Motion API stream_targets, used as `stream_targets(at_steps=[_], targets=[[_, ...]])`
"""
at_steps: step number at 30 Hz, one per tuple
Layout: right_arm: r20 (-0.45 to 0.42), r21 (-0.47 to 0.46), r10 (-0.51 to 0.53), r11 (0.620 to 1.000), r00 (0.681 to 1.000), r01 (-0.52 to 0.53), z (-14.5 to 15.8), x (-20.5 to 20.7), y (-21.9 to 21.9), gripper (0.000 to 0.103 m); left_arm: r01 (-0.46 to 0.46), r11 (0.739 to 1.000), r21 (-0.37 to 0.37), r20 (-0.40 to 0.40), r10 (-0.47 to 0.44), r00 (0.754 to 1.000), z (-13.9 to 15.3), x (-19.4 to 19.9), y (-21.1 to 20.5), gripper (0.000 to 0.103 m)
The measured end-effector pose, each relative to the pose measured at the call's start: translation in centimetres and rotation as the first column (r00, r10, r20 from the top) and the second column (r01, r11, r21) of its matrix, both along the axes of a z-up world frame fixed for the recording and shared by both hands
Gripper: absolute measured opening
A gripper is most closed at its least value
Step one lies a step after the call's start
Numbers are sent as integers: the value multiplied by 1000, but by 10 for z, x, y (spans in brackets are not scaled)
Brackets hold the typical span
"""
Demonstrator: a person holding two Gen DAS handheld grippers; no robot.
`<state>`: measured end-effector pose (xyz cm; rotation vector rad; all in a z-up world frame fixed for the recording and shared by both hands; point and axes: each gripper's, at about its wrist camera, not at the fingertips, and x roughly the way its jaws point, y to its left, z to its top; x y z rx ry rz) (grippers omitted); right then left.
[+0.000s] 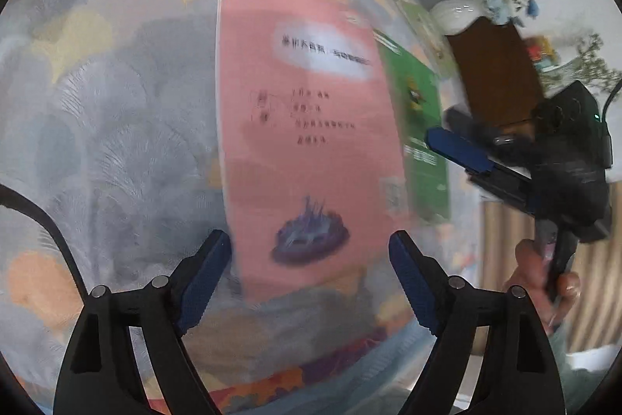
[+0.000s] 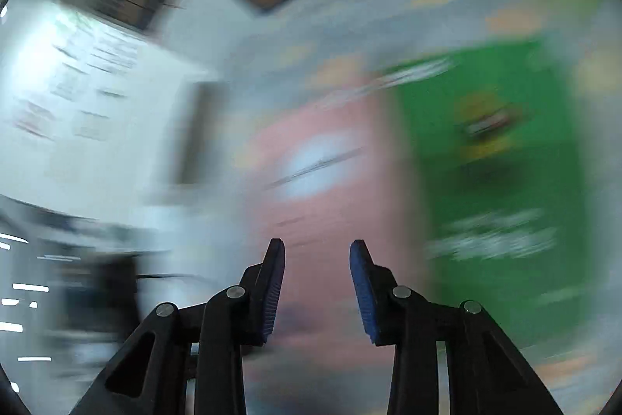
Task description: Organize books
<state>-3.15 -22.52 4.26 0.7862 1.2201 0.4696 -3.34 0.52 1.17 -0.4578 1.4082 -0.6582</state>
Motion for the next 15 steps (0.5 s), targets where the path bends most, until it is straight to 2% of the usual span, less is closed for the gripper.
stream_targets(at_steps=[1, 2, 4, 6, 8, 9, 11, 12, 15], targets=[[-27, 90, 19, 996, 999, -16, 1, 1, 12, 35, 2, 1000, -18, -13, -2, 1000, -1, 0, 3, 82], [-35, 51, 43, 998, 998, -41, 6, 4, 26, 35, 6, 1000, -28, -21, -6, 1000, -2, 0, 7, 82], [18, -111, 80, 991, 997, -77, 22, 5, 53, 35, -6, 999, -42, -28, 5, 1000, -1, -2, 17, 82], [34, -242, 69, 969, 997, -58, 27, 5, 60, 35, -44, 998, -43, -28, 42, 999, 0, -8, 35, 82], [38, -411, 34, 911, 999, -15, 23, 9, 59, 35, -51, 998, -29, -15, 50, 999, 2, -10, 49, 82], [40, -465, 23, 885, 999, -2, 21, 12, 54, 35, -53, 998, -20, -7, 53, 999, 2, -10, 52, 82], [26, -614, -11, 789, 1000, 25, 13, 14, 45, 35, -57, 998, -25, -4, 57, 998, 3, -7, 54, 82], [24, -639, -23, 768, 999, 33, 10, 15, 37, 35, -53, 998, -35, -8, 53, 999, 1, -6, 53, 82], [-7, -634, -74, 772, 997, 53, -4, 13, 19, 35, -16, 999, -40, -8, 15, 1000, 0, -6, 47, 82]])
